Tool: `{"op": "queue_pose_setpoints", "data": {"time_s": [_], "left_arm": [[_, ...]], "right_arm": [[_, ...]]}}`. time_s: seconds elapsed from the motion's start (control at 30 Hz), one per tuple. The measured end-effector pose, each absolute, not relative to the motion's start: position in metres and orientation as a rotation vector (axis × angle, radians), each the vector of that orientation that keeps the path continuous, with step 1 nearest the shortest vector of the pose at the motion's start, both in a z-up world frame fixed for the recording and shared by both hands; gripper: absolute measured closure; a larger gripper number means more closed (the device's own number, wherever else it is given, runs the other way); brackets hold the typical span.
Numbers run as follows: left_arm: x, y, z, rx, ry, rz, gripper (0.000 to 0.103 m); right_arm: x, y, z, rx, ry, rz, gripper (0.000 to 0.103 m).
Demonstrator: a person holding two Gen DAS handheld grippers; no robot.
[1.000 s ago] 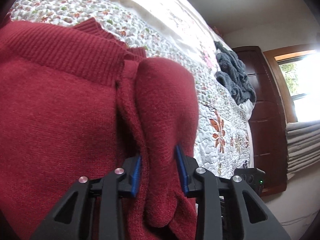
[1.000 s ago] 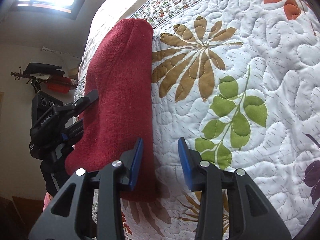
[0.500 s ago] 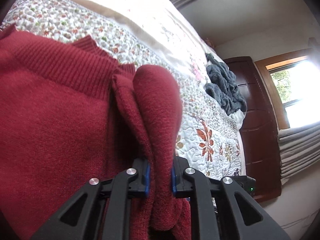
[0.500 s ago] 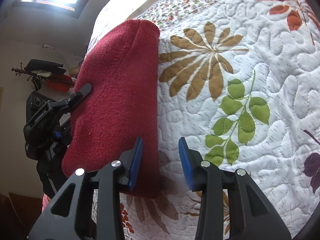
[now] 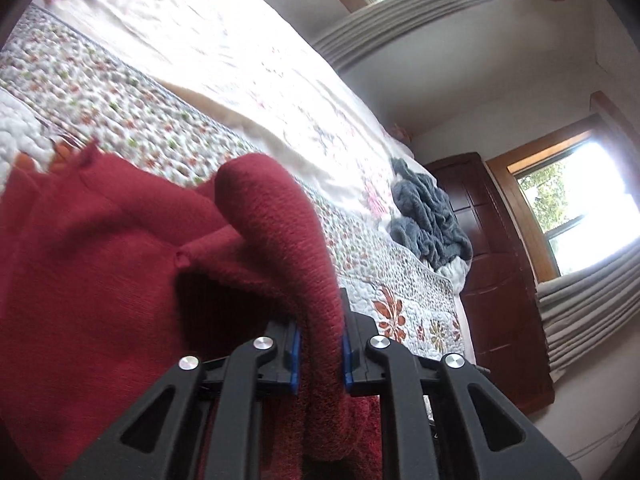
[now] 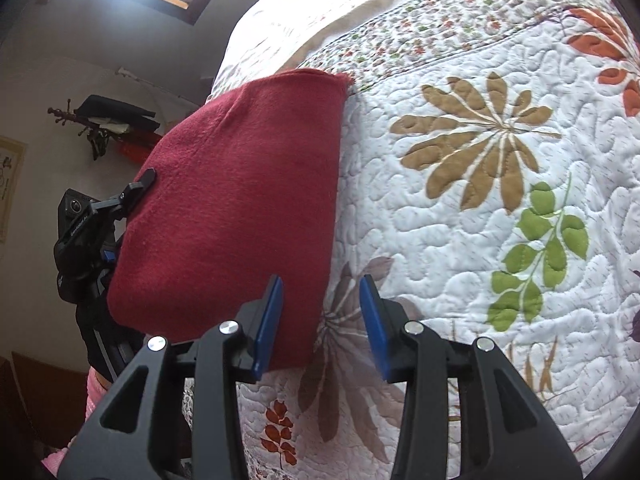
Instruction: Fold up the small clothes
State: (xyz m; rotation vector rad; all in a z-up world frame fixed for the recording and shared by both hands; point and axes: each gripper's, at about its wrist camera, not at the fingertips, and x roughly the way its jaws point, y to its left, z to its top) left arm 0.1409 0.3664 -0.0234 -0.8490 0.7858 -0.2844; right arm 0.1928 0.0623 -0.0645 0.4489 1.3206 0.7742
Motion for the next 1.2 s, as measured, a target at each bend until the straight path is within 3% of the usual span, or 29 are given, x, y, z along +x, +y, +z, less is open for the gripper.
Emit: {"op": "queue_pose_setpoints", "data": {"time_s": [0.43, 0.53, 0.87, 1.07, 1.2], "left_arm": [[0.092, 0.466, -0.024, -0.816, 0.769, -0.140, 0.089], [0.083, 0.483, -0.030, -0.834, 0.767, -0.117, 0.089], [0.079, 0.510, -0.089, -0.837, 0.871, -0.043, 0.088], [0.065, 0.513, -0.108, -0.888, 0.903, -0.010, 0.079], [0.031, 0.518, -0.080, -0.914, 0.844, -0.004, 0.079]], "right_arm": [[0.165, 0.127, -0.070, 0.372, 1.367, 0.883, 0.062], [0.159, 0.139, -0.070, 0.358, 1.372, 0.900, 0.058], [0.144, 0.168, -0.074, 0.281, 1.404, 0.897, 0.058], [0.139, 0.184, -0.088, 0.204, 1.430, 0.853, 0.057], [0.137, 0.175, -0.087, 0.230, 1.436, 0.867, 0.047]]}}
